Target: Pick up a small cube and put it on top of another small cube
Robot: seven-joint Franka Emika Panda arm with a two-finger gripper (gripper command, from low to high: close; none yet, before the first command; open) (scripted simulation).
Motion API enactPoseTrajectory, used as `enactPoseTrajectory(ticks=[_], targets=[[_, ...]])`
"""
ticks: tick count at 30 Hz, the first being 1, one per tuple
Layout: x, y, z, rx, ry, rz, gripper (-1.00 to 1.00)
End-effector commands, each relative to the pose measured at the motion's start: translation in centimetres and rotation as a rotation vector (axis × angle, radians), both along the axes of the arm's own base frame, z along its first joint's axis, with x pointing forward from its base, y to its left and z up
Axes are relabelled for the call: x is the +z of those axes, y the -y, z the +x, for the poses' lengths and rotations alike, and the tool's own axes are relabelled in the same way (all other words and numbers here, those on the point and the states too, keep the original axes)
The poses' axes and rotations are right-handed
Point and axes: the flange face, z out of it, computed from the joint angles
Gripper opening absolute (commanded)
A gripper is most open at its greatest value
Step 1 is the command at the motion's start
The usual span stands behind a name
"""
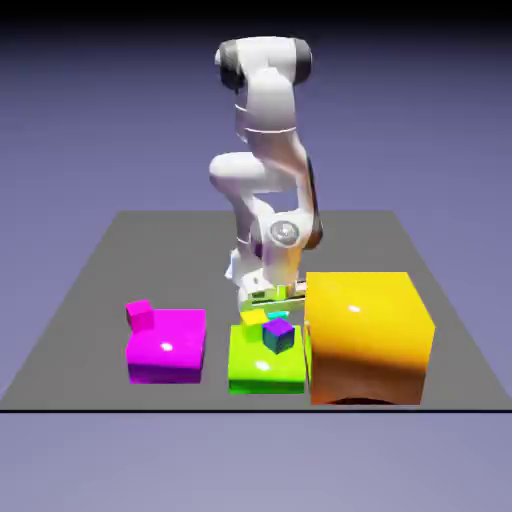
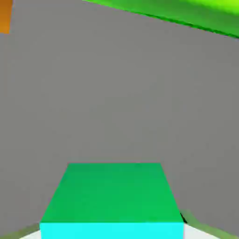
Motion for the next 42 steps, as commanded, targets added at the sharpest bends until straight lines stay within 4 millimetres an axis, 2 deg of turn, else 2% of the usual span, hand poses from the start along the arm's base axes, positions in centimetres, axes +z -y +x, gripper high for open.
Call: enactPoseTrajectory(ticks=[1,5,6,14,19,26,29,39,41,42], targets=[[0.8,0.0,0.1,-0.001,0.000,0.000,-1.00],[3.7,0.0,0.3,-0.001,-0.001,0.000,-1.00],[3.7,0.0,0.3,-0.001,-0.001,0.000,-1.00],[1.0,4.4,0.7,0.205,-0.129,-0.003,-1.00],[3.1,6.9,4.3,0.061,-0.087,-0.035,-1.00],[7.3,11.0,9.0,-0.186,-0.017,-0.087,-1.00],[10.3,11.1,10.9,-0.380,0.017,-0.094,-1.00],[18.0,8.1,14.1,-0.815,0.026,0.009,-1.00],[16.3,7.7,13.4,-0.752,-0.001,0.000,-1.00],[16.3,7.7,13.4,-0.752,-0.001,0.000,-1.00]])
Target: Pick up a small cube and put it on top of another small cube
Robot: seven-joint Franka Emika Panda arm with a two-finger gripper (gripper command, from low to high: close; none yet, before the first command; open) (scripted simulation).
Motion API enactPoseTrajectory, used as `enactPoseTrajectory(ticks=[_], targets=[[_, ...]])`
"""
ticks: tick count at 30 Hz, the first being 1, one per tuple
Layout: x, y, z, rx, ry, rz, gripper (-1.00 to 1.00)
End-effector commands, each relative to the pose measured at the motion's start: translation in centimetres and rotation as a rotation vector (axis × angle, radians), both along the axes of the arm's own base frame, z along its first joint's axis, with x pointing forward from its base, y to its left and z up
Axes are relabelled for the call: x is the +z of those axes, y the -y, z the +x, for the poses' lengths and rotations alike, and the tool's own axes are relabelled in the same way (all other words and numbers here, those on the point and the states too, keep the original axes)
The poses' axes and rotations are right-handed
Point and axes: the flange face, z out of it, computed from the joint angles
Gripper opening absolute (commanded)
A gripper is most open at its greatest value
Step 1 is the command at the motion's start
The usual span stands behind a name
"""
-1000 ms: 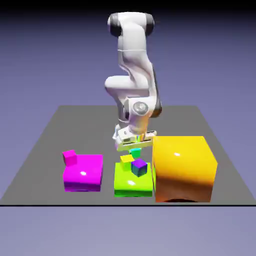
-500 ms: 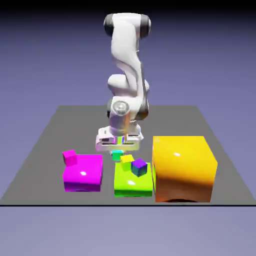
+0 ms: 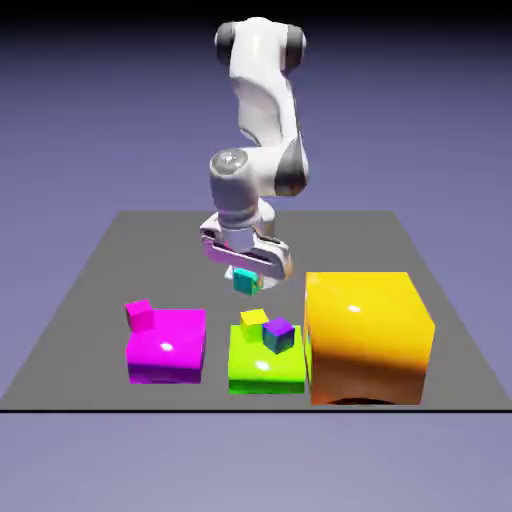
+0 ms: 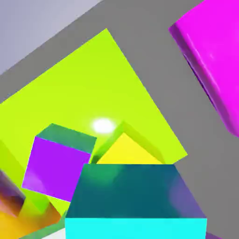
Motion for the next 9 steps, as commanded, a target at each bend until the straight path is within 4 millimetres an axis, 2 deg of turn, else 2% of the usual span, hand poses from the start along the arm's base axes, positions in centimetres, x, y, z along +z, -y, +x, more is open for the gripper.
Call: enactPoseTrajectory(ticks=[1,5,6,7,9], targets=[[-1.5,-0.1,-0.1,0.001,-0.001,-0.002,-1.00],[-6.9,-0.6,-1.0,0.001,-0.001,-0.003,-1.00],[-6.9,-0.6,-1.0,0.001,-0.001,-0.003,1.00],[-6.9,-0.6,-1.0,0.001,-0.001,-0.003,1.00],[-4.1,-0.3,-0.4,0.001,-0.001,-0.002,1.00]])
